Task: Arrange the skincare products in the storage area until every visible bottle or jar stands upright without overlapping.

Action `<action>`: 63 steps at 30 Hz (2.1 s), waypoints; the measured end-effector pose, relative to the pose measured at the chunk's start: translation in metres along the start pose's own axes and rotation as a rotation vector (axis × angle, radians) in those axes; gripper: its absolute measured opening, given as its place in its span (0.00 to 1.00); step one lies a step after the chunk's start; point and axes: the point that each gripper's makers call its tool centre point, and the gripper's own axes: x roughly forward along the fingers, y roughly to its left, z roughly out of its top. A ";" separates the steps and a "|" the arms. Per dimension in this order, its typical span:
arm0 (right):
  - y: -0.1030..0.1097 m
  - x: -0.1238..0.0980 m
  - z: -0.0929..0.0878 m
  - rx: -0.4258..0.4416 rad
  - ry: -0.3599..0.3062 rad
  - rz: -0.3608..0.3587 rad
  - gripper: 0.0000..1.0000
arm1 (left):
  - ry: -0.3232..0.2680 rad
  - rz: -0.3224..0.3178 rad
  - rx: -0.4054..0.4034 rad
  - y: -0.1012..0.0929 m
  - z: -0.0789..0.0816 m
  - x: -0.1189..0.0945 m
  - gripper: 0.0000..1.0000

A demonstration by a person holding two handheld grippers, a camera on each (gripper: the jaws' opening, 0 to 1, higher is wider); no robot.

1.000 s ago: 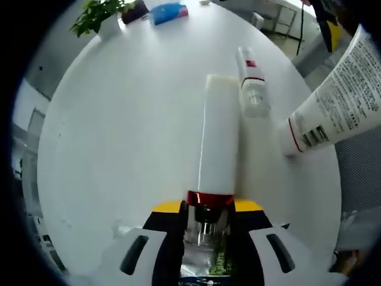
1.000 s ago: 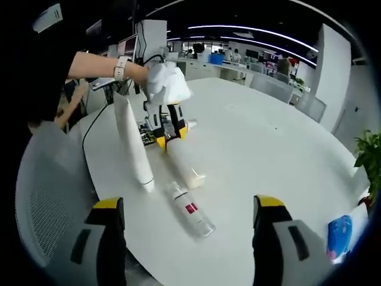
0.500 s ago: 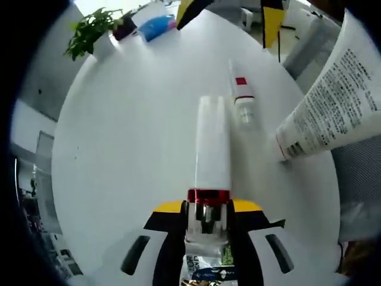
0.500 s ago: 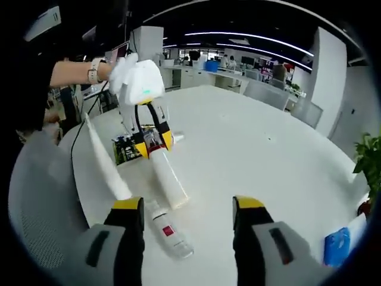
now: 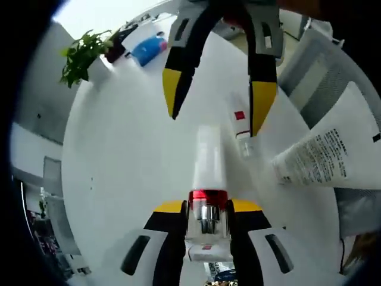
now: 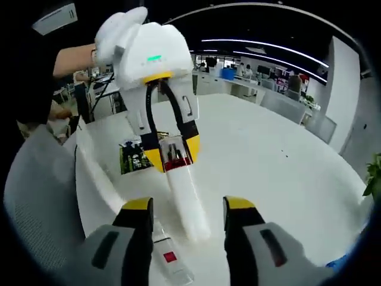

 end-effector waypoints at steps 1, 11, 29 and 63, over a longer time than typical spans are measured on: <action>0.000 0.004 -0.001 0.000 0.005 0.000 0.48 | 0.000 -0.002 0.007 0.001 0.003 0.000 0.24; -0.008 0.027 -0.013 -0.044 0.032 0.024 0.40 | 0.028 -0.037 0.117 0.006 0.034 0.000 0.24; -0.015 0.013 -0.016 -0.025 -0.110 0.016 0.28 | 0.042 -0.069 0.230 -0.003 0.079 -0.008 0.24; -0.003 -0.044 0.018 0.065 -0.376 0.059 0.28 | -0.292 -0.045 0.010 -0.003 0.110 -0.060 0.28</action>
